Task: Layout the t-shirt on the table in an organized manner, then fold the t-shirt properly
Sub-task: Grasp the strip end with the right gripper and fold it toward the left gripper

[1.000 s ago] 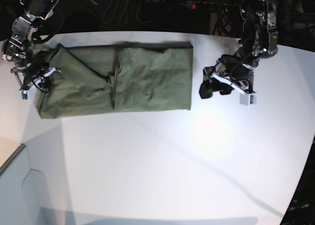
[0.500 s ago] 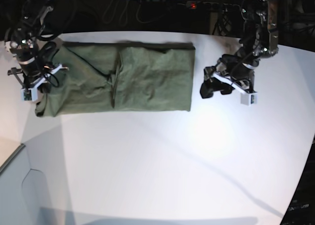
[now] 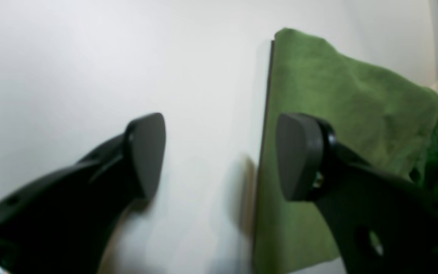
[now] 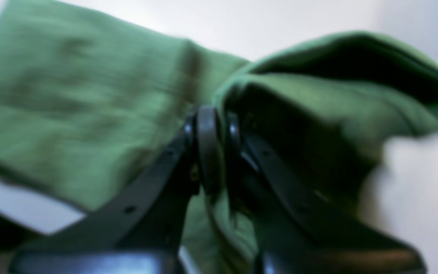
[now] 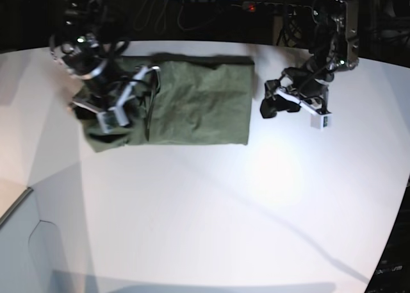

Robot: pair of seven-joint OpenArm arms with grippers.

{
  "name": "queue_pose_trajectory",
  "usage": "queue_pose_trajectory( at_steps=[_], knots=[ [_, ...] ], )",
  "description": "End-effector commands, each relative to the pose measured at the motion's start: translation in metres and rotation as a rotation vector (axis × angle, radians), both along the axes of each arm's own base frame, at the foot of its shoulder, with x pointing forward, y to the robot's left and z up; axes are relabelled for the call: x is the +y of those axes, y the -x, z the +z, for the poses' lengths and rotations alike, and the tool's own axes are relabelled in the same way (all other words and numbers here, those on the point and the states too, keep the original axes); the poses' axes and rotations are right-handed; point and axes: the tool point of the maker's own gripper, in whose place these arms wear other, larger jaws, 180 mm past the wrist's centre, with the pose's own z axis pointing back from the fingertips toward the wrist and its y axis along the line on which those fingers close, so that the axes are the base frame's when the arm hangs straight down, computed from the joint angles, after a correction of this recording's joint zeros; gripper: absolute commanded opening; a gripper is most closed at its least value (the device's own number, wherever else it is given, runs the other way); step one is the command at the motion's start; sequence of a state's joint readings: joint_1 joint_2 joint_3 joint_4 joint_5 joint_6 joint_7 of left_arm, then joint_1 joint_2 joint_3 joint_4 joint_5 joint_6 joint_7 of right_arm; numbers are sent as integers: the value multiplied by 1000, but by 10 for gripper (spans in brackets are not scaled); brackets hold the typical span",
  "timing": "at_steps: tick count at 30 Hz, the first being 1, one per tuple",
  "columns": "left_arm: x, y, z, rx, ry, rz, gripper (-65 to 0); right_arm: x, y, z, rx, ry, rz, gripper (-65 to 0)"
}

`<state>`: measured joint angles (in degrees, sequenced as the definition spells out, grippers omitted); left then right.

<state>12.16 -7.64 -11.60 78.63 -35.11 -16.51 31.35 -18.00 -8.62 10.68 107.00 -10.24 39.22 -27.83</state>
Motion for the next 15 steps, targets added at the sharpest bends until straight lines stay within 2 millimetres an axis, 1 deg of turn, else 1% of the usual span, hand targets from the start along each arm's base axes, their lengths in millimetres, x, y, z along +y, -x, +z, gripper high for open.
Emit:
queue_pose_trajectory(
  at_steps=[1,2,3,5,6,8,12,15],
  knots=[
    [1,-8,9,-39,6,0,-214,27,-6,17,-60,-59,63,-650],
    [2,-7,6,-31,5,1,-214,47,-6,21,-70,-78,114,-650],
    [2,-6,5,-27,6,3,-214,62,-7,24,-78,-95,144,-650],
    [3,-8,4,-25,7,4,-214,85,-14,36,-114,-120,174,-650],
    [3,-11,4,-29,7,5,-214,98,-16,40,-125,-134,198,-650],
    [4,-11,1,-20,9,8,-214,119,-20,44,-137,-153,238,-650],
    [3,-9,-1,-13,9,7,-214,137,-34,51,-162,-166,248,-650],
    [3,-9,-1,-13,9,7,-214,143,-41,48,-159,-164,259,-650]
  ],
)
